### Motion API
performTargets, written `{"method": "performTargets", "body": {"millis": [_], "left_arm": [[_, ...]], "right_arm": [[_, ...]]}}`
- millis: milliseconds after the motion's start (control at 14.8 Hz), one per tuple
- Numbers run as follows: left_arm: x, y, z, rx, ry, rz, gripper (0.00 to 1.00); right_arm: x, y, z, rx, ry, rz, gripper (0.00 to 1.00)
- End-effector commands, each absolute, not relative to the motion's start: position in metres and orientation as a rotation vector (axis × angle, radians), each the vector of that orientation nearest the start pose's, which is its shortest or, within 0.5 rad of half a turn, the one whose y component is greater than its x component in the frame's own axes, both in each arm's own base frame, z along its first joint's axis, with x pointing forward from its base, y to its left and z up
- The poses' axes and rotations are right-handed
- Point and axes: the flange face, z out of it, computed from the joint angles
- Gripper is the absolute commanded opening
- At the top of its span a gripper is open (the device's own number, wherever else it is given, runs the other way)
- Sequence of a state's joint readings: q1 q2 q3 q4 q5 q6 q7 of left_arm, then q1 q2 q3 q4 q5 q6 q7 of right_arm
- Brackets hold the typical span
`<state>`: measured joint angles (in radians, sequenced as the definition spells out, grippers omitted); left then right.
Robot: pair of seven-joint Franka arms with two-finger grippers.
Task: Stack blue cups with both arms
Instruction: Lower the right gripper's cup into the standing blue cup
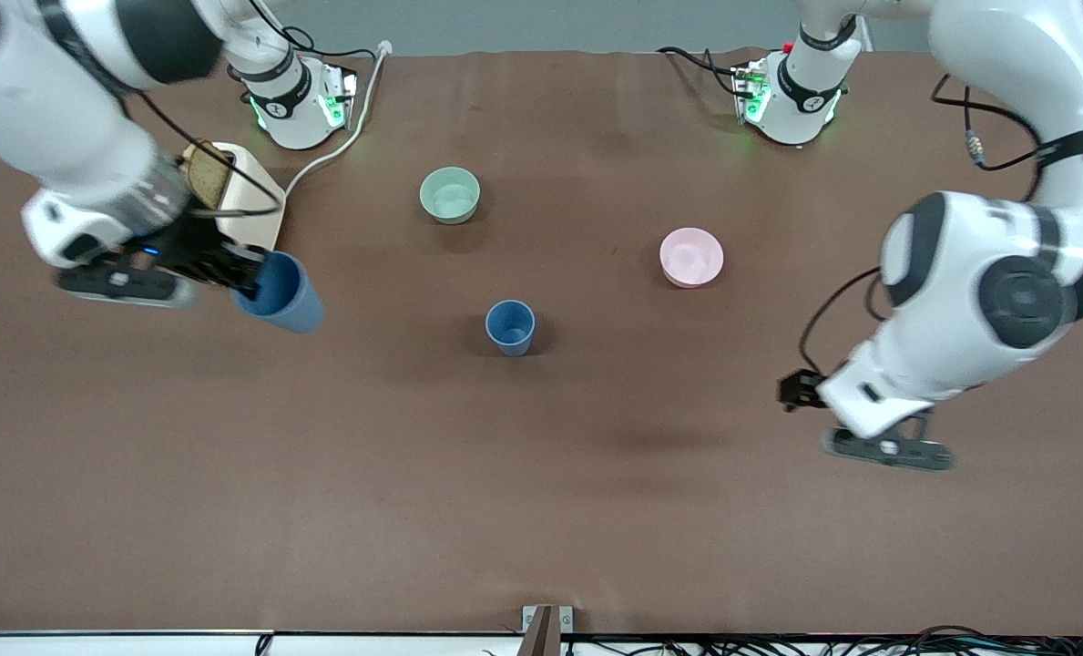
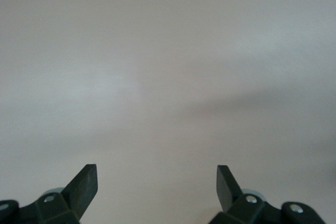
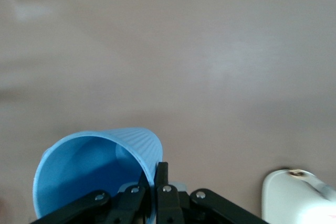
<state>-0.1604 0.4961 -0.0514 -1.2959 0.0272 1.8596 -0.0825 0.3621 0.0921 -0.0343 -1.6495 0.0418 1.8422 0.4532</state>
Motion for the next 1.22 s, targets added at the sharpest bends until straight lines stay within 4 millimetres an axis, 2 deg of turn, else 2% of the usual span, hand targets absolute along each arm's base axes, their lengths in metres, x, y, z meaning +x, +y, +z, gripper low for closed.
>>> {"method": "performTargets", "body": {"millis": [0, 68, 135, 339, 474, 609, 745, 880, 1151], "left_arm": [[0.683, -0.092, 0.531, -3.125, 0.032, -0.216, 1.0], [0.677, -0.069, 0.545, -3.121, -0.024, -0.214, 1.0], [0.671, -0.058, 0.553, -3.13, -0.057, -0.184, 1.0], [0.659, -0.048, 0.568, -3.12, -0.113, -0.13, 1.0], [0.651, -0.031, 0.583, -3.093, -0.162, -0.139, 1.0], [0.646, -0.01, 0.592, -3.114, -0.228, -0.133, 1.0], [0.634, 0.001, 0.619, -3.139, -0.264, -0.195, 1.0], [0.623, 0.0, 0.632, -3.145, -0.255, -0.183, 1.0], [0.615, -0.007, 0.633, -3.151, -0.168, -0.115, 1.0]], "right_arm": [[0.568, 0.258, 0.526, -3.031, 0.293, -0.129, 0.01], [0.565, 0.285, 0.509, -3.027, 0.322, -0.125, 0.01], [0.559, 0.31, 0.497, -3.029, 0.308, -0.117, 0.01], [0.545, 0.366, 0.446, -3.046, 0.274, -0.081, 0.01], [0.533, 0.398, 0.427, -3.037, 0.306, -0.086, 0.01], [0.527, 0.413, 0.407, -3.048, 0.302, -0.07, 0.01], [0.517, 0.423, 0.391, -3.066, 0.297, -0.042, 0.01], [0.51, 0.428, 0.382, -3.074, 0.294, -0.03, 0.02], [0.512, 0.429, 0.366, -3.08, 0.298, -0.023, 0.02]]}}
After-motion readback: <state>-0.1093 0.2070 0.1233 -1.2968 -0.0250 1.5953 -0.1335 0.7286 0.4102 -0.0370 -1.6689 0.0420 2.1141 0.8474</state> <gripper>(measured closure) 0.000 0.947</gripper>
